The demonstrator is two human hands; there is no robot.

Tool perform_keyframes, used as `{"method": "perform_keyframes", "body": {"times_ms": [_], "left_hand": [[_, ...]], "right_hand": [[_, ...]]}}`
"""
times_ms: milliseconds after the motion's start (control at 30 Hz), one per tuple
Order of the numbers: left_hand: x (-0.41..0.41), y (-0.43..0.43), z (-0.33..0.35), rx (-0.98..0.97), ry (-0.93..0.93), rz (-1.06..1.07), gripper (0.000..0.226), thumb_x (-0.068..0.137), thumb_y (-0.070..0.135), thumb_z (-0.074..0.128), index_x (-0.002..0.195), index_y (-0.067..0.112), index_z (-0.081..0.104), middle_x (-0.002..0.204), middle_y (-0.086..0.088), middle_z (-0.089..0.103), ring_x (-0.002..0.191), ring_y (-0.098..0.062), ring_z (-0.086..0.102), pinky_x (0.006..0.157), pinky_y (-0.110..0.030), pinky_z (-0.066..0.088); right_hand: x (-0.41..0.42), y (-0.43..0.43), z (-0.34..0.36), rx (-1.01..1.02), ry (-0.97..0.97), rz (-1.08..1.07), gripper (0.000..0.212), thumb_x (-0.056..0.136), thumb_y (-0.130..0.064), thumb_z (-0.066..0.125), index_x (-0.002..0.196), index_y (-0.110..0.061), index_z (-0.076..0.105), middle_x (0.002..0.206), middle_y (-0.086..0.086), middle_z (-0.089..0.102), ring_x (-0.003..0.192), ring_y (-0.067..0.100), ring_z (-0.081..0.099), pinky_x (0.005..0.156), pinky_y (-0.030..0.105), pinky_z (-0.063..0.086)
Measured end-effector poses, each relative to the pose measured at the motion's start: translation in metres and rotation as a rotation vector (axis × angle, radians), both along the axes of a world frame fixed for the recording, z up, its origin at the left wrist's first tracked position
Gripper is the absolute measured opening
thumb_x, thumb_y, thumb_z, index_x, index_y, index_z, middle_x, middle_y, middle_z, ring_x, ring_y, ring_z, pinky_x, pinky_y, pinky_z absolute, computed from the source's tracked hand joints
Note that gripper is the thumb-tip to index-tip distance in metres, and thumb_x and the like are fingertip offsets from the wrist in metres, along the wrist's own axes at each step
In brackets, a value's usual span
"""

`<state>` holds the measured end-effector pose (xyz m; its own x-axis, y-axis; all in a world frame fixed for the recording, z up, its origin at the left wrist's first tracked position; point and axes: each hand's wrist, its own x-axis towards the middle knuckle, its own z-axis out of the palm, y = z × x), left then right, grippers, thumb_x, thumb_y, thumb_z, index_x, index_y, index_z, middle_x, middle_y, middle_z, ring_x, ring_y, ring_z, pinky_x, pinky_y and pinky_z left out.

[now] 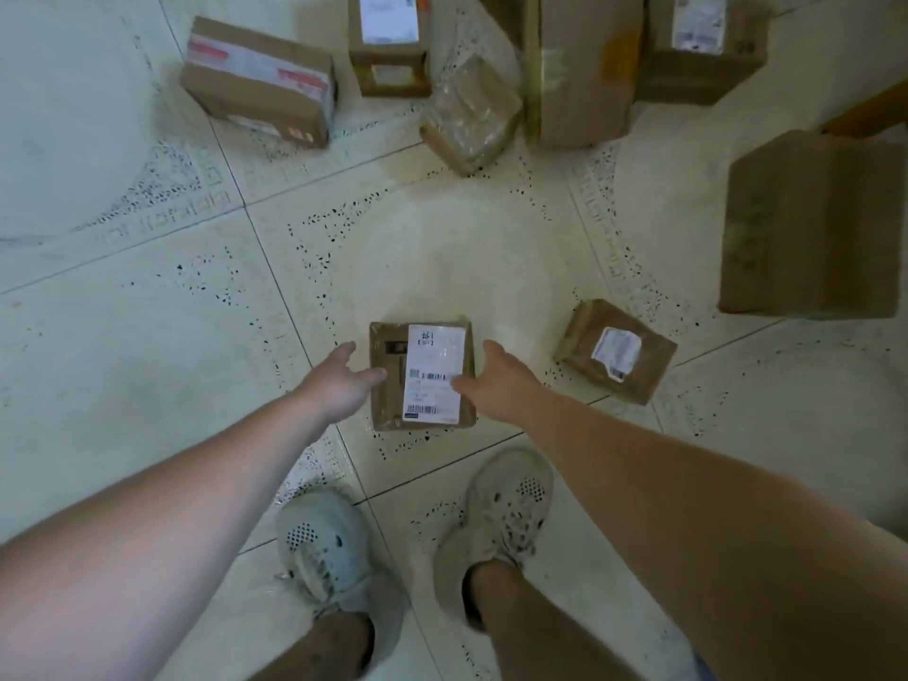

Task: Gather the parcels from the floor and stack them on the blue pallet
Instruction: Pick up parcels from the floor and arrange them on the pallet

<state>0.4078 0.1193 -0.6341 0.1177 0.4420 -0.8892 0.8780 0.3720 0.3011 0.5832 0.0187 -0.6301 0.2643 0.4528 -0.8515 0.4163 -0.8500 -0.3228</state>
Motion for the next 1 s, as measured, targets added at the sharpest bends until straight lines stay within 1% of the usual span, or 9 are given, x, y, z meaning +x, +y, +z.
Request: {"method": "perform_keyframes", "body": {"times_ms": [100,233,400,500,600,733,833,900,1000], "left_hand": [[0.006,-0.01,-0.047,-0.092,-0.005,0.128,0.067,0.092,0.038,0.054,0.148,0.021,0.022,0.15,-0.008,0.033,0.13,-0.031,0.038,0.104,-0.042,0.032],[0.01,-0.02,-0.084,-0.196,-0.097,0.239,0.035,0.091,0.03,0.057,0.121,0.016,0.048,0.109,0.0,0.065,0.102,-0.022,0.057,0.09,-0.037,0.042],[0.003,-0.027,-0.079,-0.039,-0.158,0.241,0.045,0.087,0.022,0.064,0.126,0.023,0.042,0.093,0.009,0.059,0.081,-0.007,0.057,0.062,-0.025,0.043],[0.003,-0.03,-0.043,-0.012,-0.259,0.165,0.062,0.082,0.017,0.069,0.132,0.034,0.037,0.115,0.002,0.06,0.098,-0.017,0.061,0.081,-0.036,0.053],[0.012,-0.018,0.006,-0.063,-0.384,0.115,0.076,0.081,0.018,0.07,0.138,0.044,0.027,0.123,0.009,0.059,0.112,-0.015,0.058,0.097,-0.044,0.045],[0.026,-0.001,0.07,-0.067,-0.453,0.094,0.081,0.084,0.017,0.067,0.144,0.042,0.019,0.126,0.008,0.059,0.106,-0.013,0.061,0.087,-0.041,0.052],[0.036,0.001,0.117,-0.028,-0.511,0.08,0.075,0.087,0.013,0.064,0.146,0.034,0.023,0.124,0.003,0.061,0.103,-0.014,0.063,0.085,-0.039,0.053],[0.045,-0.004,0.15,-0.002,-0.543,0.025,0.068,0.089,0.013,0.06,0.144,0.032,0.026,0.125,0.001,0.061,0.102,-0.019,0.064,0.087,-0.044,0.054],[0.059,-0.011,0.182,0.055,-0.612,-0.086,0.05,0.09,0.013,0.055,0.131,0.038,0.04,0.113,0.012,0.066,0.098,-0.014,0.066,0.087,-0.043,0.054]], "right_hand": [[-0.005,0.003,-0.053,-0.053,0.082,-0.135,0.056,0.092,-0.03,0.059,0.135,-0.006,0.031,0.128,0.012,0.052,0.097,0.022,0.052,0.068,0.03,0.044],[-0.022,0.0,-0.095,-0.035,0.249,-0.364,0.061,0.089,-0.018,0.064,0.139,-0.008,0.032,0.134,0.009,0.052,0.115,0.026,0.054,0.093,0.038,0.049],[-0.024,-0.015,-0.085,0.034,0.205,-0.452,0.051,0.091,-0.017,0.061,0.135,-0.016,0.036,0.127,0.002,0.056,0.105,0.02,0.057,0.062,0.019,0.047],[-0.021,-0.023,-0.049,0.081,0.164,-0.559,0.046,0.09,-0.018,0.063,0.13,-0.018,0.04,0.118,-0.002,0.06,0.092,0.016,0.06,0.05,0.014,0.043],[-0.017,-0.023,0.007,0.157,0.147,-0.71,0.041,0.089,-0.022,0.063,0.125,-0.023,0.044,0.099,-0.013,0.059,0.077,0.007,0.062,0.044,0.013,0.045],[-0.013,-0.024,0.081,0.302,0.108,-0.827,0.024,0.088,-0.03,0.064,0.108,-0.032,0.051,0.095,-0.016,0.065,0.076,0.002,0.067,0.053,0.019,0.054],[-0.02,-0.031,0.129,0.425,0.1,-0.884,0.025,0.086,-0.031,0.066,0.098,-0.045,0.05,0.091,-0.024,0.065,0.075,-0.009,0.065,0.053,0.009,0.048],[-0.027,-0.043,0.157,0.483,0.13,-0.959,0.039,0.08,-0.03,0.069,0.105,-0.049,0.046,0.095,-0.026,0.066,0.078,-0.01,0.064,0.053,0.008,0.046],[-0.032,-0.058,0.182,0.518,0.165,-1.087,0.053,0.081,-0.032,0.068,0.123,-0.046,0.039,0.102,-0.026,0.065,0.086,0.0,0.065,0.061,0.026,0.055]]}}
